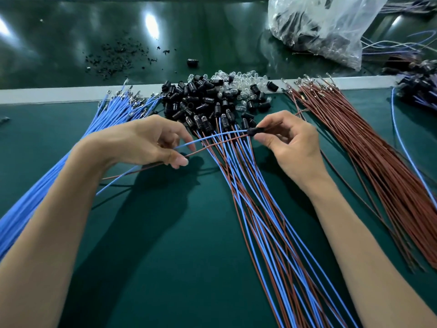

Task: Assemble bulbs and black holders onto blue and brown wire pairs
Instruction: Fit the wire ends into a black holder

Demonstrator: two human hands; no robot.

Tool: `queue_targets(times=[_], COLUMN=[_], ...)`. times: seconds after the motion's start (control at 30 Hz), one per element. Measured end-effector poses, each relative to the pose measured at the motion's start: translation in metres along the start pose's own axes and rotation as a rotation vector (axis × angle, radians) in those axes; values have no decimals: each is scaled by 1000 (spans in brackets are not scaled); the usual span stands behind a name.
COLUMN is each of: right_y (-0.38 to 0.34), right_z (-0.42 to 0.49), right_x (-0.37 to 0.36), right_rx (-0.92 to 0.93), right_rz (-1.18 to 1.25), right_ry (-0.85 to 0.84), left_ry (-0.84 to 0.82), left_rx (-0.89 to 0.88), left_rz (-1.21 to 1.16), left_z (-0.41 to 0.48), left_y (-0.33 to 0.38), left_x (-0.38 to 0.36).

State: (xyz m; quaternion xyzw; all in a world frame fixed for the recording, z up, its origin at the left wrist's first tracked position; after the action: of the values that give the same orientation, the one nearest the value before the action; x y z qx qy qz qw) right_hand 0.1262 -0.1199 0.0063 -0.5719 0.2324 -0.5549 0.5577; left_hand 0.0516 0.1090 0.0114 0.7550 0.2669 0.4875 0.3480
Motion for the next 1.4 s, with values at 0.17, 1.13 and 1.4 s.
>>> queue_targets(times=[0.17,1.13,1.4], right_y=[0,-11,-10], right_z=[-4,-10,-10], right_x=[-12,-26,-25], right_rx=[-22,-27,-33], right_rz=[104,258,235], right_ry=[-111,-133,-104], left_ry=[-145,161,211], left_rx=[37,-47,-97], left_rz=[80,-289,-265], left_z=[-8,19,22], left_y=[4,30,34], left_x=[-4,-32,-36])
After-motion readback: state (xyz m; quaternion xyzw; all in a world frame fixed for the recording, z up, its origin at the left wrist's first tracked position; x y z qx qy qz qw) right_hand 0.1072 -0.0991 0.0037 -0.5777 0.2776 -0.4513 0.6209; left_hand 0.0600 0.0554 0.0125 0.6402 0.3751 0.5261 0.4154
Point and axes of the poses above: each hand's wrist, its own z-axis towards the middle knuckle, its own x-axis out of the back of the hand, y = z × x, the point moved 5 cm from there along z, towards the middle knuckle, and after that the axes turned 4 degrees about -x, right-handed, at the moved point
